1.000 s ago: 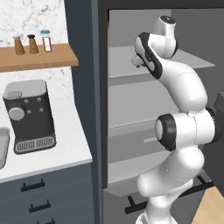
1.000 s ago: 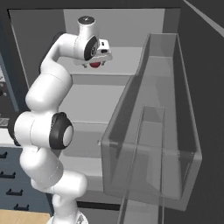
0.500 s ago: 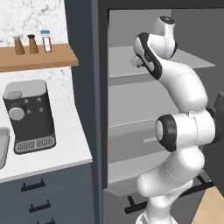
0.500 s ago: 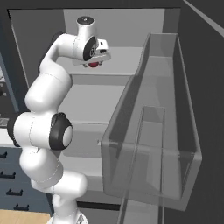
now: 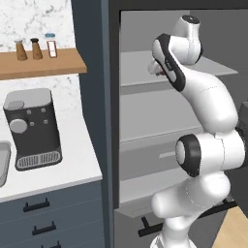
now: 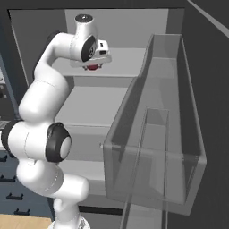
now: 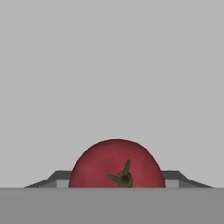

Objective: Place one tomato and one fish in each tupperware on the nearby counter, to pack two identical lunches.

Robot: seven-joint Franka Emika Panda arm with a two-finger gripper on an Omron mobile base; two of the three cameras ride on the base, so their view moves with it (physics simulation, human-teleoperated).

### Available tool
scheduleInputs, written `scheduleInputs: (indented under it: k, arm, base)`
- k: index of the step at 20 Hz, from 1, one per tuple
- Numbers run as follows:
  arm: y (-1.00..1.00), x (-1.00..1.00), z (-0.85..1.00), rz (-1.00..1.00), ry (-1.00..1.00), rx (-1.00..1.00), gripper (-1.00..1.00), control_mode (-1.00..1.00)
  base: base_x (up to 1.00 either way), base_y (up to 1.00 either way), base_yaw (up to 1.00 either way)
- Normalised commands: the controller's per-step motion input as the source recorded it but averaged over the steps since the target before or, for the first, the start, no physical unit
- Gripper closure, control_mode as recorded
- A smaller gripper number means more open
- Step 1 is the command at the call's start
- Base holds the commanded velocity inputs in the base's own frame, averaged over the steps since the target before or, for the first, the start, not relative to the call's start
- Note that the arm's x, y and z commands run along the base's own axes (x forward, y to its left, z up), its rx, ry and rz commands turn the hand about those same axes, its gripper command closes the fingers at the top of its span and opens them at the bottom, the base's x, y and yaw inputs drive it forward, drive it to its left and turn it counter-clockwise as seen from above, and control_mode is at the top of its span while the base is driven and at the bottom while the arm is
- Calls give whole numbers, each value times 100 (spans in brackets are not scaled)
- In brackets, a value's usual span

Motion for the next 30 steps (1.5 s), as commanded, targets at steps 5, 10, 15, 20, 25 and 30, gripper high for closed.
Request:
scheduleInputs:
  k: [5, 10, 15, 20, 25, 30]
  arm:
    - [2, -100, 0, -1, 0, 0, 100, -100]
    - [5, -100, -31, 0, 0, 0, 100, -100]
    - [4, -100, -79, 0, 0, 0, 100, -100]
    - [7, -100, -81, 0, 9, -2, 100, -100]
    - [1, -98, -37, 0, 21, 0, 100, -100]
    - [0, -39, -11, 0, 6, 2, 100, 100]
  base:
    - [0, 0, 0]
    - [0, 0, 0]
    - [0, 0, 0]
    - [0, 0, 0]
    - [0, 0, 0]
    - [-60, 2, 0]
